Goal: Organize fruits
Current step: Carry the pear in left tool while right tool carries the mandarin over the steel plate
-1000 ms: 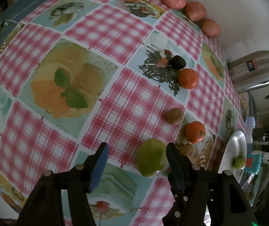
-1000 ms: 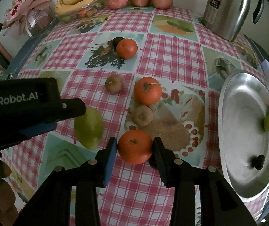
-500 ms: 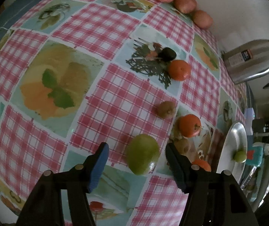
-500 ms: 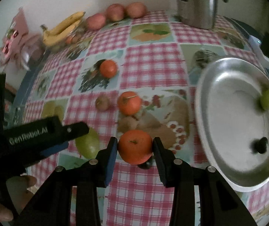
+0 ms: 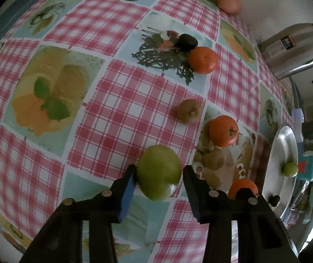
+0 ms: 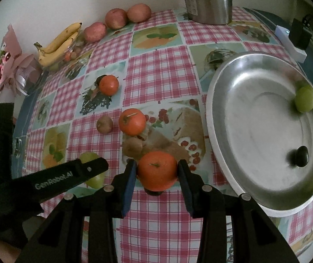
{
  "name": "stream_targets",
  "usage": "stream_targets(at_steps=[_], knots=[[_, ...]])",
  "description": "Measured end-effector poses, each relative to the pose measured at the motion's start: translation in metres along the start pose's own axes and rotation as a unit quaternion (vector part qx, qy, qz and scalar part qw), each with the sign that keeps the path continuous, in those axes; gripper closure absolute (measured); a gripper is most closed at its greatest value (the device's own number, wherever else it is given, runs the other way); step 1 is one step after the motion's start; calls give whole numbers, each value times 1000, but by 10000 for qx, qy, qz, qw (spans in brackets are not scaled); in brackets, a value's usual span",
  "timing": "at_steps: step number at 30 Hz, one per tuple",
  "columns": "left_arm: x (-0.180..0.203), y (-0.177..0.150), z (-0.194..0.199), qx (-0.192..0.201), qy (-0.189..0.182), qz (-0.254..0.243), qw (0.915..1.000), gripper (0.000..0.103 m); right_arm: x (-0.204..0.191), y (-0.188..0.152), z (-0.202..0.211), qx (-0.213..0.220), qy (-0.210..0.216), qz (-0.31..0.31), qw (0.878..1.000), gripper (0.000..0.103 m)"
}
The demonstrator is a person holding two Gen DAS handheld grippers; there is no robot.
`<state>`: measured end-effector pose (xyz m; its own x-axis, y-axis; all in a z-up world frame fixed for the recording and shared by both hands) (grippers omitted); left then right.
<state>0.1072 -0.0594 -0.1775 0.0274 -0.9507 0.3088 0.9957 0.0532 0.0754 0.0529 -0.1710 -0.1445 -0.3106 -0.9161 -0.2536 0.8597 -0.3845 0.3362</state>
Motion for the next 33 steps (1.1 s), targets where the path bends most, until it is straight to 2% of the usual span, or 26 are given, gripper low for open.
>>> stream_targets(at_steps=[8,20,28,33], knots=[[1,-1,1,35,-120,50,9999,61,2,1,4,63,63,-82,9999,63],[12,5,33,481,-282,-113,9984,61,21,8,18,274,121,-491,9983,63],[58,-3,38,594,-442,-751,9944,61,74,13,32,519,-409,-1156,9911,63],[90,-20,41,659,-499,-1363,9872,61,99,14,40,640,-442,-1545,9849,63]])
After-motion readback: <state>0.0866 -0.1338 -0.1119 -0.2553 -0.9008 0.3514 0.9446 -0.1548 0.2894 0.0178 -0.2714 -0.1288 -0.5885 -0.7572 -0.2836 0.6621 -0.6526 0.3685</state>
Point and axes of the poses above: each gripper's, at about its wrist camera, not at the fingertips, and z roughly against the way its jaws point, x to its right, y to its top, the point moved 9 cm from there along -z, roughly the way its jaws point, and after that the axes turned 2 degrees about -y, right-handed, at the moved point
